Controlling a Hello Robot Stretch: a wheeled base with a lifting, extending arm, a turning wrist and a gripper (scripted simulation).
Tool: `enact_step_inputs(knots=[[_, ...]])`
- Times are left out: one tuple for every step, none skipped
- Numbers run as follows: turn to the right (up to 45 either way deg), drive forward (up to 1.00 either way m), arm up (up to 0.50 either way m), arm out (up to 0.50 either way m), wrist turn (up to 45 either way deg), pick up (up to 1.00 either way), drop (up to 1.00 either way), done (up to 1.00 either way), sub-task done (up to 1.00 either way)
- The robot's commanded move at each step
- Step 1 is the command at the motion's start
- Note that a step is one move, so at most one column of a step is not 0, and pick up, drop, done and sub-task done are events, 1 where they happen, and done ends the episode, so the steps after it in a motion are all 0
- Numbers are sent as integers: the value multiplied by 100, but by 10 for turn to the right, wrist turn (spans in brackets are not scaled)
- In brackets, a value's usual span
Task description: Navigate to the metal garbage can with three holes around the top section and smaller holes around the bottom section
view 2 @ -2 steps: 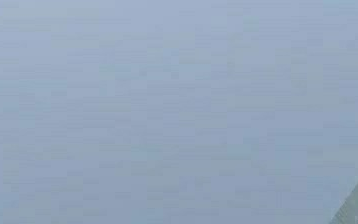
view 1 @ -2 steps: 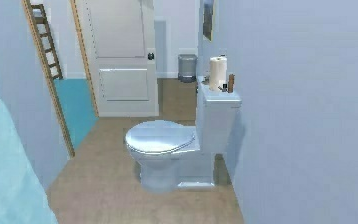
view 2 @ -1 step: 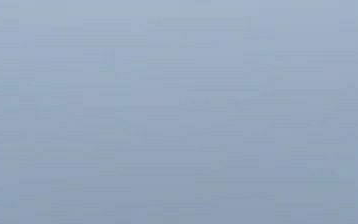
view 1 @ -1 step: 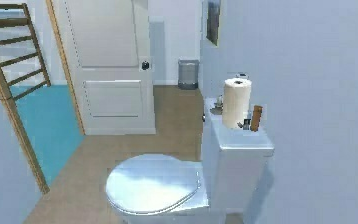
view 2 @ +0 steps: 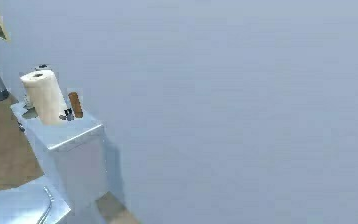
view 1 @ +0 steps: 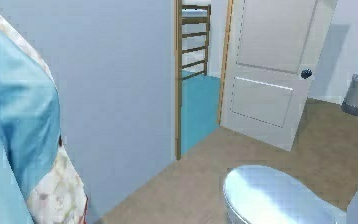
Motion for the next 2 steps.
enact_step_inputs(knots=[[0,85,0,0,0,0,0,0,0],[180,0,0,0,0,0,0,0,0]])
